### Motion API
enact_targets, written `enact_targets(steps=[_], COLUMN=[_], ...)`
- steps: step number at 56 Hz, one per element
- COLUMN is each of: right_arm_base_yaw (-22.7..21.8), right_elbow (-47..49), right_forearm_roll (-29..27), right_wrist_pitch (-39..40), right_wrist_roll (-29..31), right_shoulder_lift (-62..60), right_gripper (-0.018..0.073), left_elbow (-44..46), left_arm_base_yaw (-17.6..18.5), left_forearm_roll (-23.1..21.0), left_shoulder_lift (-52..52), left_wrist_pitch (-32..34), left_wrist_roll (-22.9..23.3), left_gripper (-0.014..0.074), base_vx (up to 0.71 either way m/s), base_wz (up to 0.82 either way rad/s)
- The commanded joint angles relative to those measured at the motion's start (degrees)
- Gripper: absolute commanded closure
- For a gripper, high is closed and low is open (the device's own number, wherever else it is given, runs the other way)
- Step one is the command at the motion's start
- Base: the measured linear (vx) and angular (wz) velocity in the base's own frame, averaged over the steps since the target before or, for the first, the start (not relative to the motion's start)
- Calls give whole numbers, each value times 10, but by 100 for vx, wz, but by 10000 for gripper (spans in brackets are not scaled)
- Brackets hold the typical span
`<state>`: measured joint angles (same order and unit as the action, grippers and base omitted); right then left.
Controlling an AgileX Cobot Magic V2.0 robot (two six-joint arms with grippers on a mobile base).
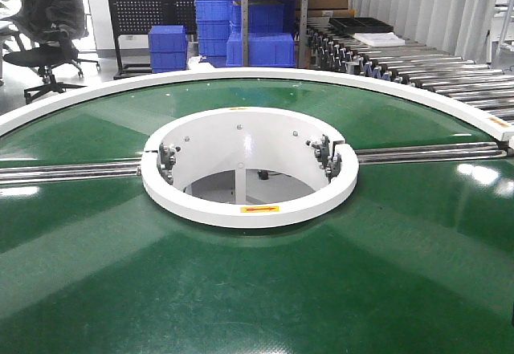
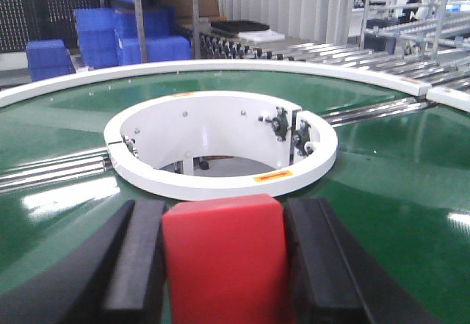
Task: Pick red and yellow blocks into blue bin
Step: 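Lift both held blocks up off the conveyor, then drive the base away from the conveyor to the large blue bin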
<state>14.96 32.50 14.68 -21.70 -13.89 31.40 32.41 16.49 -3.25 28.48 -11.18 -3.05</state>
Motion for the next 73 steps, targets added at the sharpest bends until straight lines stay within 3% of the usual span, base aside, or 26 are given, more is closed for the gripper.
enact_targets(steps=[1,73], right_arm_base_yaw=[-1,-1], right_elbow=[15,15], right_forearm_roll=[12,12], right_wrist_pitch=[57,50], right_wrist_roll=[7,7], right_shoulder_lift=[-5,-6], right_gripper=[568,568], left_elbow=[16,16], left_arm_base_yaw=[5,5], left_forearm_roll=[-5,-5], left_shoulder_lift=[1,1], left_wrist_pitch=[57,46], left_wrist_roll=[2,2], left_gripper=[597,594], base_vx=[0,-1], base_wz=[0,4])
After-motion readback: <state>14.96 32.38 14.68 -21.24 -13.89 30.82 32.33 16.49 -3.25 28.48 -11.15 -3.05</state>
